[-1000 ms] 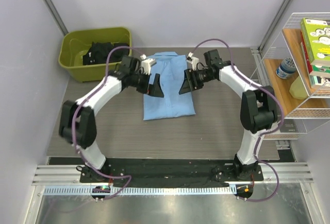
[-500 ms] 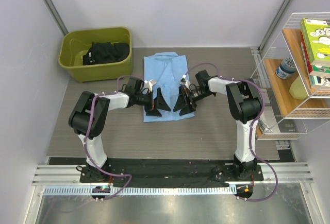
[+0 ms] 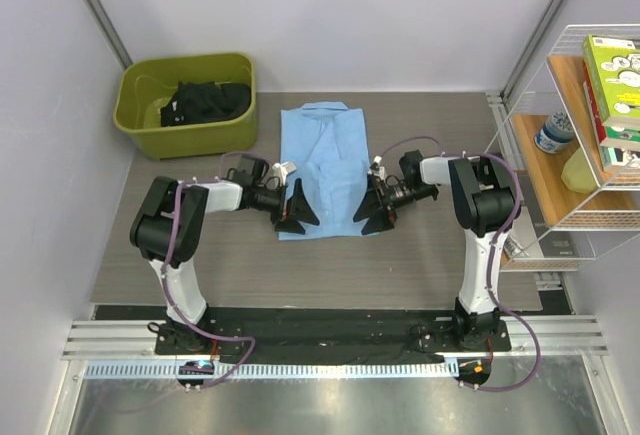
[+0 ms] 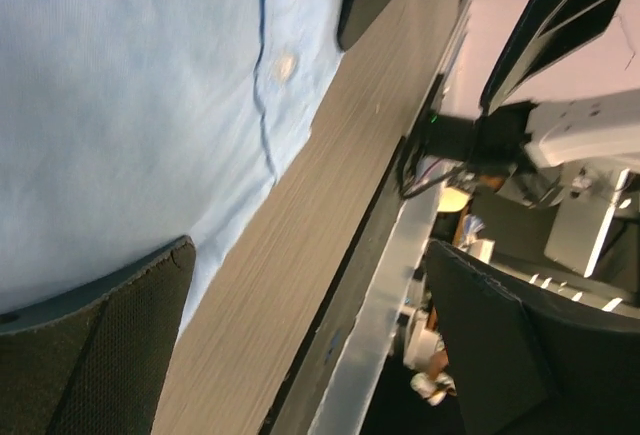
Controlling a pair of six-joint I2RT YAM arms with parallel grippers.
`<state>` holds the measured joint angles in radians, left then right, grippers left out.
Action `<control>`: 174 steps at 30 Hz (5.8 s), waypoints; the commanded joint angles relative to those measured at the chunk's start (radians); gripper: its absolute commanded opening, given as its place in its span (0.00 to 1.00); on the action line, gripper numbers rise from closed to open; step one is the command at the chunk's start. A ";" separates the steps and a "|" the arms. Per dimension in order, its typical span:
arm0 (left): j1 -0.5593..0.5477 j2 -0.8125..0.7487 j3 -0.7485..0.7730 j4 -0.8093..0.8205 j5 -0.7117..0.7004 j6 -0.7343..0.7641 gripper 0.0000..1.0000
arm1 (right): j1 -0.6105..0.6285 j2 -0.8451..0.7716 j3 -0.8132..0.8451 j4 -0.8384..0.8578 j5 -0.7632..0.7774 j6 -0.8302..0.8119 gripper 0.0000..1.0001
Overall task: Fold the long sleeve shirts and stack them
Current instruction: Fold the shirt
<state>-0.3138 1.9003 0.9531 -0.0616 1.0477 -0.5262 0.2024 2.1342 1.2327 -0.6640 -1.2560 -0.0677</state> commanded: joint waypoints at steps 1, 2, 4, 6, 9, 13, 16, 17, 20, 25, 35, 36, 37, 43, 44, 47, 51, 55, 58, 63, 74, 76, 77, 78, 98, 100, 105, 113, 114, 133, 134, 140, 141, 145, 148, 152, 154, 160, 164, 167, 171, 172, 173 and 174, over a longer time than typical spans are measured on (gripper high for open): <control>-0.024 -0.117 -0.077 -0.221 -0.031 0.242 1.00 | -0.008 -0.083 -0.094 -0.170 0.192 -0.158 1.00; -0.025 -0.165 -0.080 -0.239 -0.028 0.265 1.00 | -0.008 -0.141 -0.084 -0.192 0.175 -0.165 1.00; -0.019 -0.255 -0.064 -0.242 -0.017 0.297 1.00 | -0.006 -0.187 -0.011 -0.212 0.141 -0.135 1.00; -0.016 -0.279 0.015 -0.253 -0.041 0.301 1.00 | -0.003 -0.209 0.065 -0.200 0.106 -0.098 1.00; -0.016 -0.244 0.111 -0.146 -0.101 0.226 1.00 | 0.008 -0.180 0.198 -0.062 0.147 0.023 1.00; -0.011 -0.060 0.235 0.006 -0.164 0.077 1.00 | 0.012 -0.062 0.344 0.154 0.168 0.192 1.00; 0.005 0.072 0.329 0.095 -0.192 0.022 0.99 | 0.025 0.055 0.457 0.191 0.184 0.219 0.99; 0.012 0.104 0.349 0.112 -0.201 -0.021 0.98 | 0.025 0.078 0.476 0.213 0.188 0.247 0.99; 0.050 0.218 0.406 0.161 -0.235 -0.090 0.96 | 0.022 0.173 0.519 0.251 0.207 0.241 0.99; 0.084 0.287 0.460 0.097 -0.242 -0.034 0.96 | 0.005 0.268 0.515 0.231 0.292 0.175 0.99; 0.042 0.079 0.195 0.074 -0.137 0.037 0.91 | -0.017 0.097 0.427 0.026 0.252 -0.040 0.92; 0.035 0.044 0.178 0.075 -0.129 0.048 0.90 | -0.017 0.069 0.419 0.008 0.239 -0.038 0.90; 0.025 -0.025 0.164 0.075 -0.121 0.061 0.90 | -0.018 0.034 0.413 0.001 0.233 -0.034 0.87; 0.030 -0.257 0.131 -0.084 -0.373 0.195 0.77 | -0.024 -0.175 0.307 -0.003 0.332 -0.033 0.60; 0.031 -0.268 0.133 -0.107 -0.411 0.209 0.74 | -0.024 -0.187 0.291 0.007 0.412 -0.047 0.57; 0.044 -0.277 0.133 -0.168 -0.508 0.247 0.64 | -0.026 -0.181 0.287 0.030 0.526 -0.066 0.47; 0.067 -0.228 0.159 -0.244 -0.555 0.276 0.51 | -0.026 -0.110 0.321 0.041 0.619 -0.070 0.39; 0.078 -0.172 0.203 -0.317 -0.580 0.321 0.48 | -0.020 -0.051 0.361 0.050 0.639 -0.052 0.36; 0.078 -0.133 0.228 -0.345 -0.581 0.354 0.48 | -0.011 -0.031 0.370 0.063 0.645 -0.044 0.35; 0.079 -0.083 0.245 -0.359 -0.574 0.368 0.49 | -0.004 -0.008 0.373 0.083 0.647 -0.038 0.35; 0.078 -0.044 0.266 -0.350 -0.584 0.348 0.52 | 0.000 0.013 0.392 0.093 0.616 -0.017 0.34; 0.078 -0.041 0.271 -0.356 -0.592 0.350 0.54 | 0.000 0.023 0.395 0.093 0.616 -0.015 0.34; 0.078 -0.040 0.273 -0.356 -0.598 0.353 0.55 | 0.000 0.024 0.396 0.095 0.612 -0.015 0.34; 0.078 -0.040 0.274 -0.360 -0.601 0.354 0.56 | 0.000 0.026 0.396 0.095 0.606 -0.011 0.34; 0.078 -0.035 0.288 -0.310 -0.529 0.335 0.45 | 0.002 0.041 0.402 0.095 0.547 0.016 0.06; 0.078 -0.040 0.288 -0.302 -0.529 0.335 0.42 | 0.000 0.033 0.401 0.095 0.553 0.016 0.01; 0.076 -0.032 0.292 -0.288 -0.503 0.318 0.28 | 0.000 0.010 0.392 0.095 0.547 0.025 0.01; 0.071 -0.024 0.291 -0.280 -0.508 0.311 0.08 | -0.003 -0.005 0.390 0.096 0.540 0.028 0.01; 0.071 -0.026 0.291 -0.280 -0.506 0.311 0.04 | -0.004 -0.008 0.390 0.096 0.540 0.028 0.01; 0.071 -0.058 0.268 -0.241 -0.498 0.316 0.00 | -0.058 -0.033 0.367 0.109 0.529 0.034 0.01; 0.071 -0.049 0.274 -0.248 -0.506 0.322 0.00 | -0.058 -0.017 0.373 0.110 0.530 0.034 0.01; 0.078 0.043 0.314 -0.306 -0.597 0.351 0.00 | -0.060 0.024 0.373 0.119 0.598 -0.001 0.01; 0.078 0.054 0.328 -0.316 -0.603 0.354 0.00 | -0.057 0.039 0.370 0.119 0.606 -0.006 0.01; 0.078 0.094 0.364 -0.346 -0.630 0.384 0.00 | -0.049 0.050 0.341 0.121 0.630 -0.018 0.01; 0.076 0.112 0.391 -0.374 -0.640 0.405 0.00 | -0.041 0.033 0.294 0.124 0.635 -0.023 0.01; 0.078 0.100 0.389 -0.385 -0.627 0.436 0.00 | -0.038 -0.011 0.222 0.136 0.632 -0.015 0.01; 0.078 0.088 0.378 -0.382 -0.577 0.451 0.01 | -0.038 -0.036 0.182 0.138 0.632 -0.011 0.01; 0.078 -0.033 0.320 -0.370 -0.505 0.485 0.31 | -0.040 -0.141 0.140 0.109 0.610 0.005 0.25; 0.076 -0.265 0.208 -0.287 -0.497 0.554 0.56 | -0.046 -0.223 0.206 0.008 0.593 -0.075 0.42; 0.017 -0.400 0.152 -0.334 -0.560 0.727 0.64 | -0.041 -0.269 0.237 -0.051 0.554 -0.115 0.50; -0.169 -0.549 -0.024 -0.337 -0.780 0.974 0.70 | 0.012 -0.290 0.238 -0.043 0.530 -0.124 0.53; -0.210 -0.604 -0.061 -0.284 -0.819 0.998 0.70 | 0.043 -0.290 0.231 -0.033 0.518 -0.123 0.52; -0.296 -0.633 -0.098 -0.256 -0.894 1.043 0.70 | 0.060 -0.289 0.225 -0.017 0.504 -0.115 0.50; -0.342 -0.656 -0.161 -0.232 -0.923 1.061 0.71 | 0.080 -0.286 0.212 0.016 0.482 -0.097 0.46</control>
<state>-0.4858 1.3106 0.9539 -0.3496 0.3241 0.3103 0.2016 1.8698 1.4460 -0.6762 -0.6964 -0.1585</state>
